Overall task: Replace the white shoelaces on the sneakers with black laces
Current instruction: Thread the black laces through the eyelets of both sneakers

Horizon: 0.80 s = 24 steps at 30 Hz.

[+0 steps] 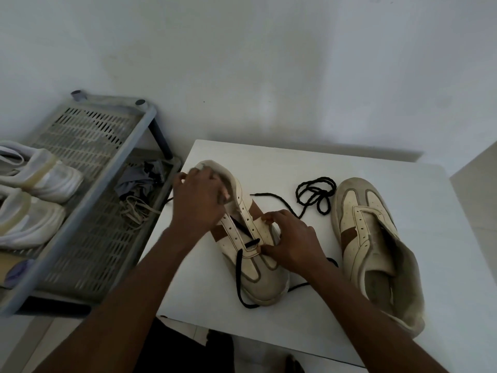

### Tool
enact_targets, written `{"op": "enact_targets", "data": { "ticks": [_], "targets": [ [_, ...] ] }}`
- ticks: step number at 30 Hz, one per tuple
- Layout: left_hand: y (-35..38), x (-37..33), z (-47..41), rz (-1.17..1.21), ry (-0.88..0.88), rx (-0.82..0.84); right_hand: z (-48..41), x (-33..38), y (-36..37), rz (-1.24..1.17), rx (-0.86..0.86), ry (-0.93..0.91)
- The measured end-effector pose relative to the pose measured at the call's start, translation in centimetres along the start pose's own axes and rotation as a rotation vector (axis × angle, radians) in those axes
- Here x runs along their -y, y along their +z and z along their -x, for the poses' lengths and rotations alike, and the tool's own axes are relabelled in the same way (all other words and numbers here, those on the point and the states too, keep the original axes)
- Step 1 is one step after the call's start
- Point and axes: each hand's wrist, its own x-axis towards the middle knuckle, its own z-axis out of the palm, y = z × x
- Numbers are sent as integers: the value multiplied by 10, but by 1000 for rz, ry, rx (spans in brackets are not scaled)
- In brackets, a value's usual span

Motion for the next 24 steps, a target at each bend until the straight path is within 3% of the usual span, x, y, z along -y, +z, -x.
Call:
{"op": "enact_targets", "data": {
  "ticks": [4,7,14,19,22,24],
  "targets": [
    [1,36,-6,361,-205,-40,-3,-1,0,-42,0,-7],
    [9,48,-5,456,-293,9,-5,-2,-1,-67,10,0],
    [19,51,-1,345,-234,239,-7,-2,-6,-93,71,-16],
    [5,44,-5,281,-348,100,-9,-5,-25,-163,107,37],
    [-5,31,-4,305,-291,45,-7,-11,-29,-188,162,86],
    [-8,17,1,445,-249,20,-5,-11,-27,-159,206,85]
  ]
}}
